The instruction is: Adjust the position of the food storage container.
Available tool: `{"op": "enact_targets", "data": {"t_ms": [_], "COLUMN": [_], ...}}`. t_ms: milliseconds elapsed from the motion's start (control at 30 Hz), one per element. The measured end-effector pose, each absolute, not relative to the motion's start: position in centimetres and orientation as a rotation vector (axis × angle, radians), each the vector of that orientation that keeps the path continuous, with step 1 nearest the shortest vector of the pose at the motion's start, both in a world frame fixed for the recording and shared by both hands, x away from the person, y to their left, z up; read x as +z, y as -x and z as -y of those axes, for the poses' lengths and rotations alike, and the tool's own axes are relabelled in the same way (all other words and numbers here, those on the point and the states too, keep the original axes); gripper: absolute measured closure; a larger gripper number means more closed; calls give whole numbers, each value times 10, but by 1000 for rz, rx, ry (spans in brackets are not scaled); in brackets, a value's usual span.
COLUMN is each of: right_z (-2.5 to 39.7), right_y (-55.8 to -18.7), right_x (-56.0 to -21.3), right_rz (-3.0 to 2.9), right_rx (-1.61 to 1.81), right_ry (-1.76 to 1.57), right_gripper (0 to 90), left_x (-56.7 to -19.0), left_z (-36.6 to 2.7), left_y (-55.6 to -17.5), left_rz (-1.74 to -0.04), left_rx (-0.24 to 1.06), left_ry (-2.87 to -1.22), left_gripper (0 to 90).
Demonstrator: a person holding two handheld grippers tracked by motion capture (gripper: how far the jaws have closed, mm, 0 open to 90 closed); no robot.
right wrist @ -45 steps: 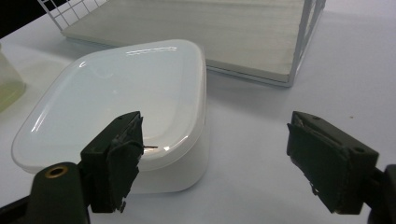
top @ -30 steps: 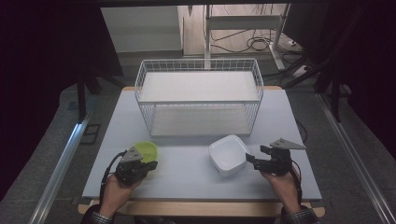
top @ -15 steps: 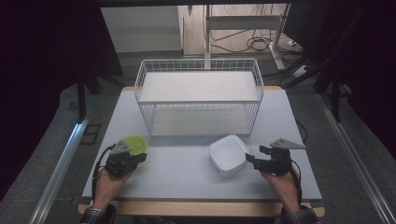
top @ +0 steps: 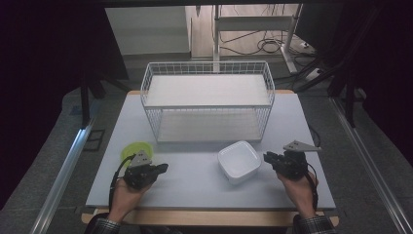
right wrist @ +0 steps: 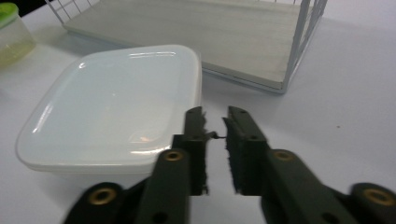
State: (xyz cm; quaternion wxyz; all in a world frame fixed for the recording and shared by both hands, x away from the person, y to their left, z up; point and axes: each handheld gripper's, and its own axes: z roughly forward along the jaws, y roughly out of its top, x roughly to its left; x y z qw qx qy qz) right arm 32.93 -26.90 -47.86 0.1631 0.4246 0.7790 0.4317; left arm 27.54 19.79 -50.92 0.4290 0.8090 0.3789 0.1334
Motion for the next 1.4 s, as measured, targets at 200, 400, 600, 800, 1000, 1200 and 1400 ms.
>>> {"op": "enact_targets", "data": {"t_ms": [200,400,600,800,1000,1200,1400], "right_z": [261,254,245,224,206,194,186], "right_y": [-344,-350,-348,-341,-333,-327,-322], "right_x": [-486,-492,-493,-498,-500,-502,-503], "right_rz": [-2305,-2359,-2410,-2498,-2546,-2587,-2605], "right_rx": [1154,1116,1128,1081,1095,1109,1125], "right_ry": [-1186,-1191,-1176,-1103,-1042,-1006,-978], "right_gripper": [887,889,889,888,888,883,883], "left_x": [-512,-516,-521,-525,-526,-526,-525], "left_z": [-184,-164,-143,-129,-131,-132,-134], "left_y": [-282,-289,-294,-297,-298,-298,-298], "left_rz": [-926,-889,-846,-811,-830,-837,-831], "left_rx": [277,251,227,222,223,223,236], "left_ry": [-2001,-2017,-2070,-2111,-2107,-2101,-2114], "left_gripper": [882,881,877,873,866,863,860]}}
